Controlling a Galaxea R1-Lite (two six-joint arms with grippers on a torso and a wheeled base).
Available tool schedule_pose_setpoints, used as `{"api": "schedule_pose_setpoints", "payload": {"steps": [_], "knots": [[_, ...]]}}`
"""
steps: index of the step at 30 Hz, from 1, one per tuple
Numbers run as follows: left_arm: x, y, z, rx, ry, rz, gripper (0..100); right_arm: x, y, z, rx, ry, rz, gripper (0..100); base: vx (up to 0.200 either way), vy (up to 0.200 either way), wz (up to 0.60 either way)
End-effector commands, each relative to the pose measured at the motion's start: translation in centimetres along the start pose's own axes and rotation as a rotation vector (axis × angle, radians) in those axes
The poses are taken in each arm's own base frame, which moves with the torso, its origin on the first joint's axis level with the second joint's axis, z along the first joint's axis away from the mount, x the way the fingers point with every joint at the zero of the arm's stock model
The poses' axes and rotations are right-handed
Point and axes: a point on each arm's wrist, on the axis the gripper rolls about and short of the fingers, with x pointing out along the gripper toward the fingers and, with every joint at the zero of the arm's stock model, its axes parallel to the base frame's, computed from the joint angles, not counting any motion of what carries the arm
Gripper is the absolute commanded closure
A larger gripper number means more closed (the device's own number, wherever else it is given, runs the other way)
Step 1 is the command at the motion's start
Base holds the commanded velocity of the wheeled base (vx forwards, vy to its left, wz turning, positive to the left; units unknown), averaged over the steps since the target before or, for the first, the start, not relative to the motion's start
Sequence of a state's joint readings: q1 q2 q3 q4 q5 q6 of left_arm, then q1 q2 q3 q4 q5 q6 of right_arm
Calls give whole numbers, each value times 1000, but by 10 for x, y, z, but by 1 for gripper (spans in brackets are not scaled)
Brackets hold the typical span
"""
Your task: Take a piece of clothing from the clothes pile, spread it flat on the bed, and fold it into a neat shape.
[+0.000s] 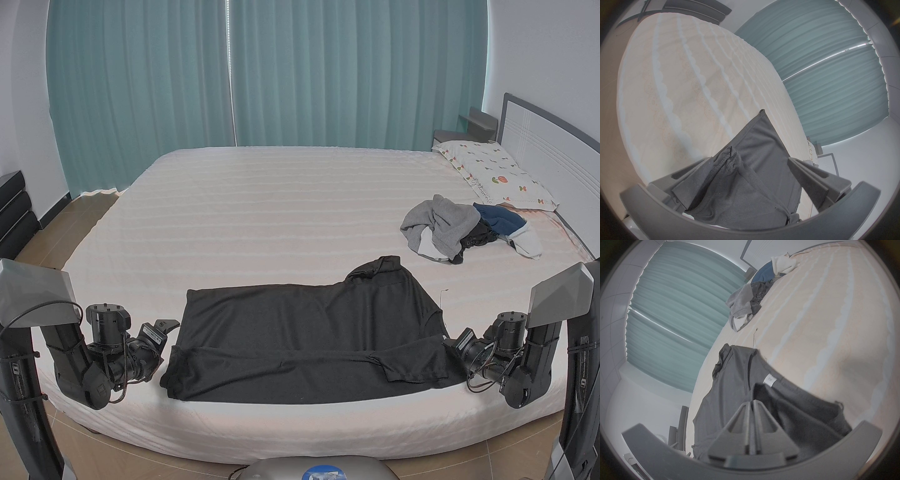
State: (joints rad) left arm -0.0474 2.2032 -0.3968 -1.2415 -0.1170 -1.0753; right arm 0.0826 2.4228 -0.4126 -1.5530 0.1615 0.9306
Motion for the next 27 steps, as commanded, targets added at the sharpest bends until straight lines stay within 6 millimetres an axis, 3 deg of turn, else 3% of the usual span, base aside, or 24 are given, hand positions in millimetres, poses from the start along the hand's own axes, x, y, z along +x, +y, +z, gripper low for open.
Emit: {"api": "schedule_pose_setpoints", "payload": {"steps": [1,6,10,16,24,27], "knots": [[-1,-5,2,10,-8,-17,0,-4,9,-4,-17,1,25,0,0,0,0],[3,-7,4,108,-13,-24,0,-21,27,3,-31,-17,71,0,0,0,0],[12,-15,13,188,-33,-51,0,-22,35,14,-58,-58,111,0,0,0,0],[29,-24,19,225,93,-34,0,-4,26,24,-113,12,156,0,0,0,0],[25,-15,12,333,172,-10,0,26,11,32,-106,27,151,0,0,0,0],[27,-15,11,341,171,-3,0,24,9,30,-117,36,140,0,0,0,0]]}}
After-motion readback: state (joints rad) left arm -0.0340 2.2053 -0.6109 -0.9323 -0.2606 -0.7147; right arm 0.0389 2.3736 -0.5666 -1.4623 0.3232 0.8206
